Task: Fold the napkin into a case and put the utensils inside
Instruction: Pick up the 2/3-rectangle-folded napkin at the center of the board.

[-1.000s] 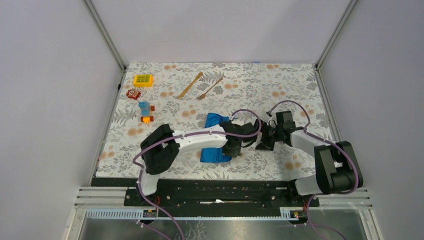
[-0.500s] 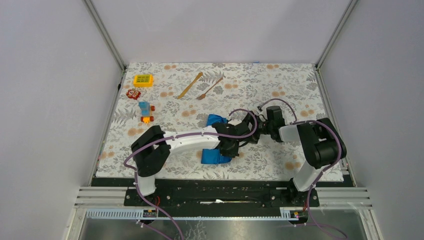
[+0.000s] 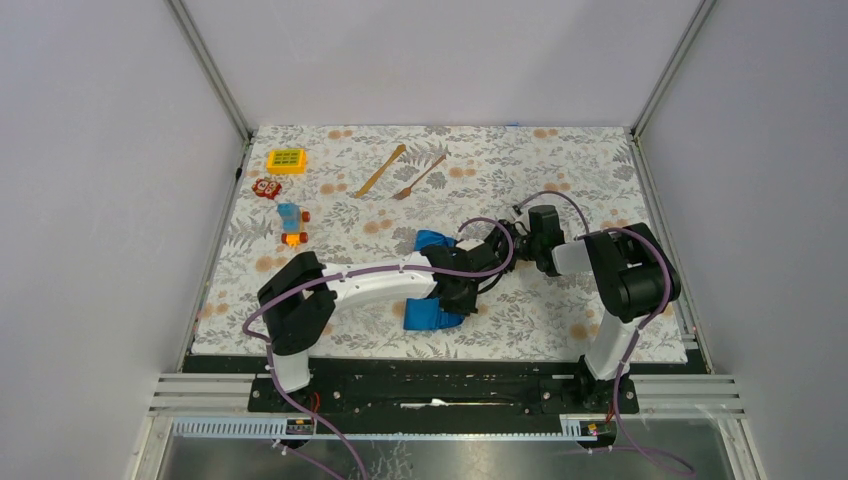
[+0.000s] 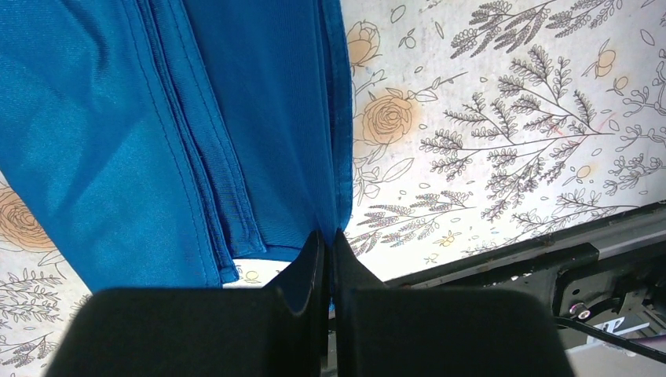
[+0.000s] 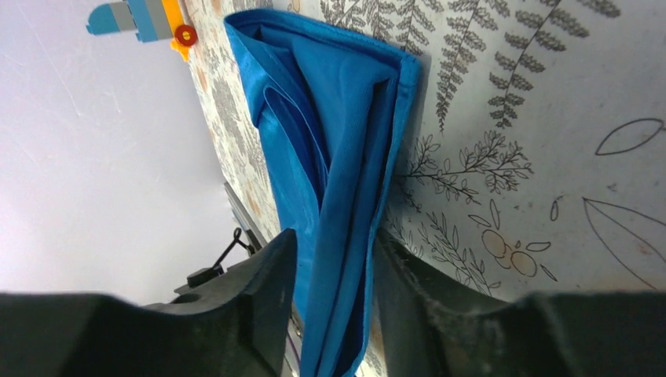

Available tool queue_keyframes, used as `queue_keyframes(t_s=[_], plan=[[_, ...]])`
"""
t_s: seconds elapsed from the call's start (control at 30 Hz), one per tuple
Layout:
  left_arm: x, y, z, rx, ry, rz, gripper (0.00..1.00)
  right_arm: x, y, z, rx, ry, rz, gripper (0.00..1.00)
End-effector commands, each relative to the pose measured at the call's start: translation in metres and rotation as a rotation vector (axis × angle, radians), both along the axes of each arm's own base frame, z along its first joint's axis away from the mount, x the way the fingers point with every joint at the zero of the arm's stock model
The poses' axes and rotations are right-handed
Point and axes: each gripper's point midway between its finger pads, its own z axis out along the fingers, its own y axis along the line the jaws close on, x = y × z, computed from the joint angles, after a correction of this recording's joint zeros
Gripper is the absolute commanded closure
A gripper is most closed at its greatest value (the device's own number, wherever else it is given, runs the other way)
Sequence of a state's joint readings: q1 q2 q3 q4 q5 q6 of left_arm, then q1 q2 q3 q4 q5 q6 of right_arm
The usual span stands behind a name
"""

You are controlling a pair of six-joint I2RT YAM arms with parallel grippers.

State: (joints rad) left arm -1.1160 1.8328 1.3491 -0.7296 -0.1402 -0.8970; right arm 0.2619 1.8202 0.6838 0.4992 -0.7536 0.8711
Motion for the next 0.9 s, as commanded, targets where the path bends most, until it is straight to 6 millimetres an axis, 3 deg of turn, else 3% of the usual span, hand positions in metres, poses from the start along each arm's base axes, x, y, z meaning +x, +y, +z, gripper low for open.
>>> queue_keyframes(t_s=[0.0,0.1,0.33,0.4,0.5,0.6,0.7,0.77,0.87], plan=[[0.002,-0.015,0.021,-0.095,-0.012,-0.025,1.0,0.014,0.006,0.011,0.014,-0.071,0.006,0.6],[0.001,-0.021,0.02,-0.109,0.0,-0.035,1.0,0.016,0.006,0.011,0.019,-0.085,0.008,0.67],[0.001,-0.024,0.022,-0.122,0.001,-0.036,1.0,0.018,0.005,0.004,0.009,-0.086,0.011,0.6],[0.0,-0.023,0.022,-0.122,0.001,-0.034,1.0,0.016,0.005,0.001,0.01,-0.082,0.014,0.53],[0.0,-0.02,0.021,-0.119,0.001,-0.03,1.0,0.015,0.004,-0.003,0.004,-0.08,0.008,0.54],[-0.001,-0.022,0.022,-0.126,0.002,-0.035,1.0,0.015,0.005,-0.003,0.012,-0.08,0.012,0.64],[-0.003,-0.027,0.021,-0.141,0.017,-0.051,1.0,0.016,0.005,0.004,0.024,-0.093,0.01,0.84],[-0.007,-0.034,0.022,-0.17,0.037,-0.076,0.86,0.017,0.002,0.009,0.027,-0.098,-0.002,0.99],[-0.019,-0.052,0.034,-0.291,0.077,-0.149,0.54,0.018,-0.006,0.014,0.019,-0.109,-0.014,1.0]])
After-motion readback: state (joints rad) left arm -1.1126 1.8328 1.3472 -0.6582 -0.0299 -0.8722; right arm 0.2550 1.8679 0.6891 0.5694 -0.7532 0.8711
